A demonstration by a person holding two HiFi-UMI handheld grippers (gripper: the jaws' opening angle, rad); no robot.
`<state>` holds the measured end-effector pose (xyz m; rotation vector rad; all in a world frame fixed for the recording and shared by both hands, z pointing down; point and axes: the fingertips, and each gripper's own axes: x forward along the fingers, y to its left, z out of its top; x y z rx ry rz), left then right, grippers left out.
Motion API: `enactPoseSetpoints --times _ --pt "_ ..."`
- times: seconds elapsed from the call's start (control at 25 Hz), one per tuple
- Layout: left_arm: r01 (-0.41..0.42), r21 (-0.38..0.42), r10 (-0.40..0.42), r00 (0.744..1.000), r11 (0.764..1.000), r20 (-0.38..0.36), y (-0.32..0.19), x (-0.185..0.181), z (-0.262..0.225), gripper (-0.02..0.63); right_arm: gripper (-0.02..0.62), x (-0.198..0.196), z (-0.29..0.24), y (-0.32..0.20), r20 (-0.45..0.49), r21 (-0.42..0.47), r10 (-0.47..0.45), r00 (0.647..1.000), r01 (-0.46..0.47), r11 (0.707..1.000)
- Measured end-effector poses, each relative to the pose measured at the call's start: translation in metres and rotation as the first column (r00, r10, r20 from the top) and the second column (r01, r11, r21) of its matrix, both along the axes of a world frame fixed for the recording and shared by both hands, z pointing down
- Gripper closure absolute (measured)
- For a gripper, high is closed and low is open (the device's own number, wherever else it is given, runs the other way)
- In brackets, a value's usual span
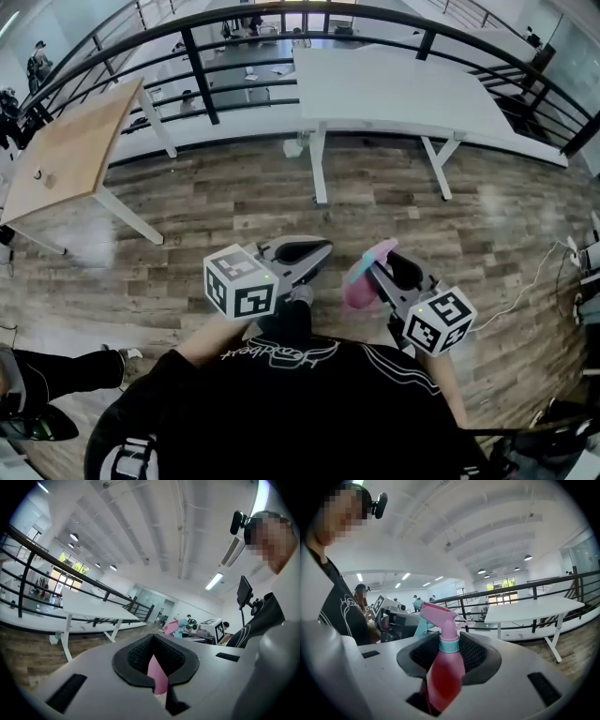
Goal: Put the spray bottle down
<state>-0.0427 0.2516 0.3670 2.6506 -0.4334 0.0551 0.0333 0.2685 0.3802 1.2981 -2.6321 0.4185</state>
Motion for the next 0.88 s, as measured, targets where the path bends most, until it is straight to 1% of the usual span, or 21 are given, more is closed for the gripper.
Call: enactPoseSetpoints --times 0.24,0.52,0.72,0.88 --pt "0.013 -0.026 -0.012 1.0 1.0 0.017 -0.127 0.001 0.001 0.598 0.46 0.001 0.006 -0.121 -0.018 -0.029 0.01 1.0 -0.011 1.0" --pt "0.014 0.001 -0.014 0.998 1.0 0.053 -0.256 0.002 -0.007 0.598 0.46 0.001 -0.001 -0.252 -0.011 -0.026 -0.016 1.0 0.016 1.0" --pt "0.014 0.013 -0.015 0.999 1.0 0.045 -0.325 -0.005 -0.014 0.598 0.46 -0.002 -0.014 -0.32 -0.037 -0.001 -0.009 0.999 0.009 1.0" --pt "-0.002 0.006 0.002 0.999 1.0 0.044 -0.35 -0.006 -0.01 0.598 0.46 -0.008 -0.016 -0.35 -0.047 0.012 -0.01 0.999 0.011 1.0"
